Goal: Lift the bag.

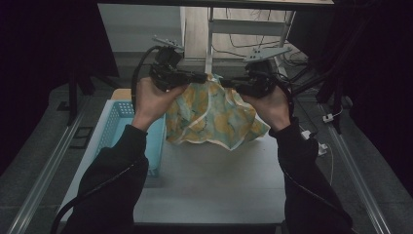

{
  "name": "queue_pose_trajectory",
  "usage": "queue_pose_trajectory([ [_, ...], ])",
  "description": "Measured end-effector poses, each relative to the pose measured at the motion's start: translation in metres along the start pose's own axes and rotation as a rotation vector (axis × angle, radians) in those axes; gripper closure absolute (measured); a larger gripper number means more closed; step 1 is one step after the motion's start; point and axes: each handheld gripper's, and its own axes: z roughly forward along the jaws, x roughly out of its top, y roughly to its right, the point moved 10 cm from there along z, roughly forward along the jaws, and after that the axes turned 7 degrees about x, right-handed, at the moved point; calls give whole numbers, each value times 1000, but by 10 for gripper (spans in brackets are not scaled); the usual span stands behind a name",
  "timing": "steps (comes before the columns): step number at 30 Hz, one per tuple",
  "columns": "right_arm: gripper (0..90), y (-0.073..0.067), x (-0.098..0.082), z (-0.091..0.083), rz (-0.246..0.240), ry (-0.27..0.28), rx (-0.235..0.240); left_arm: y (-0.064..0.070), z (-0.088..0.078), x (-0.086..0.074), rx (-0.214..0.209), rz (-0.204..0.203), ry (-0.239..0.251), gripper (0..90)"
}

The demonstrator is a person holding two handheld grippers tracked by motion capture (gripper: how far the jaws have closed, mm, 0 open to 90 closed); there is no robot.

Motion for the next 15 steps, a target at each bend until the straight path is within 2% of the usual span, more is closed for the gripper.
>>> queue_pose_trajectory([
  [7,900,4,4,-2,2,0,-14,-1,6,3,18,6,6,899],
  [12,900,10,-6,2,10,-19,-26,-7,15,-3,19,-1,3,897],
  [15,900,13,-14,7,10,-35,-36,-10,22,-8,35,20,-6,894],
])
